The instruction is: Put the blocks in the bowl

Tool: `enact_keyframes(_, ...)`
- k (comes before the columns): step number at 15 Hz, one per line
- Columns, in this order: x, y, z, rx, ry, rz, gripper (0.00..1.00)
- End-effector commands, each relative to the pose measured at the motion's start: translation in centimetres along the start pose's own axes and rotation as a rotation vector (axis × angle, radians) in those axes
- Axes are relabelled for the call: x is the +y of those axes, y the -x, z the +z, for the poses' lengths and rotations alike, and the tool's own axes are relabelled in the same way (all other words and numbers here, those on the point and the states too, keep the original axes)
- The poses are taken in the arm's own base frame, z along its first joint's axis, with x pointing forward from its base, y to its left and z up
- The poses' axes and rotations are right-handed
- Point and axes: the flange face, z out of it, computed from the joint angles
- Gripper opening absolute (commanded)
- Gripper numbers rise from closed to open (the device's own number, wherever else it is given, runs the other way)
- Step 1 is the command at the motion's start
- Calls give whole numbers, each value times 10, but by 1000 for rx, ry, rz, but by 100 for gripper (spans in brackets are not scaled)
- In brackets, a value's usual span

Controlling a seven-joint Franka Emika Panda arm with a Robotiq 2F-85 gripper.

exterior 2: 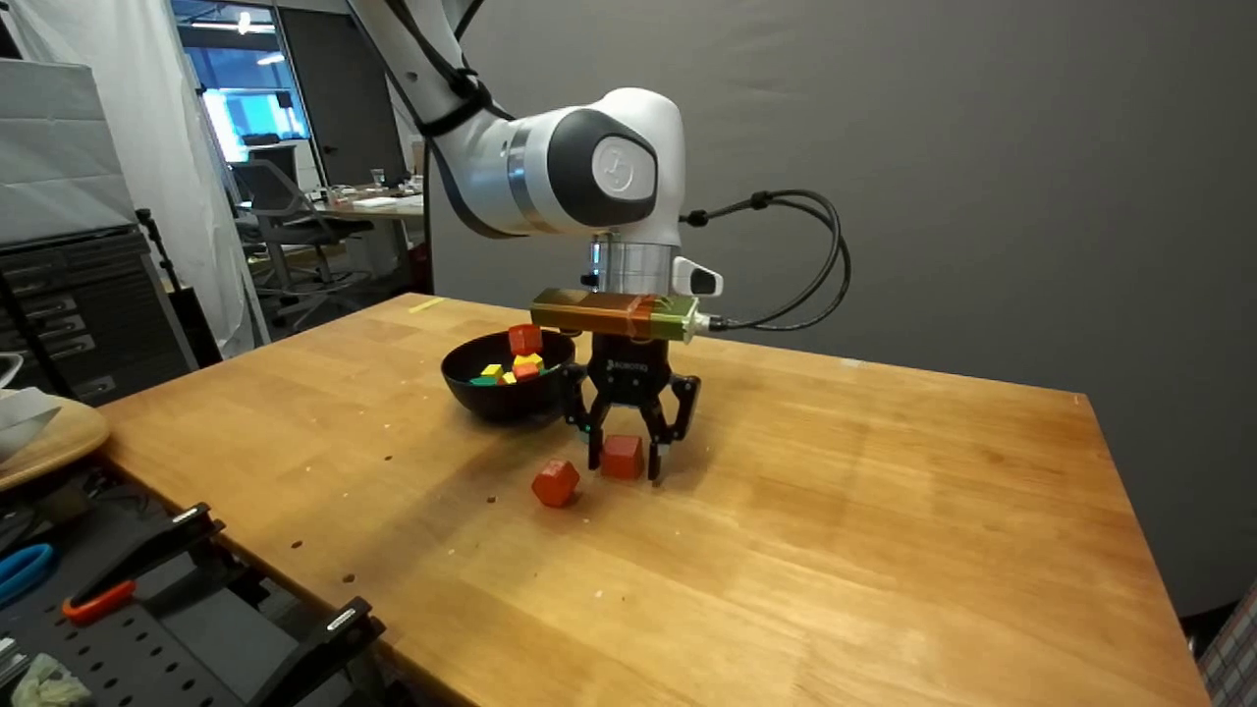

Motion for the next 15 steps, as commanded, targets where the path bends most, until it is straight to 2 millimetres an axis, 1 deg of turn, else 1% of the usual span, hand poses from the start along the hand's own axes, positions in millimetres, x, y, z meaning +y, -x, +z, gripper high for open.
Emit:
enact_keyframes(1,1,-7,-7,0,-21,12,33)
enact_keyframes(3,-2,-6,-16,13,-10,5,18)
enact_keyframes(5,-8,-6,-30,30,8,-9,26)
enact_keyframes(7,-20,-4,-56,56,48,-21,27)
enact_keyframes(8,-31,-2,-76,85,88,-33,20)
enact_keyframes(10,-54,-3,-112,138,174,-67,19)
enact_keyframes(12,-86,-8,-146,177,247,-131,20)
enact_keyframes(13,-105,-15,-158,195,263,-167,20)
enact_keyframes(15,-141,-26,-170,211,252,-235,20)
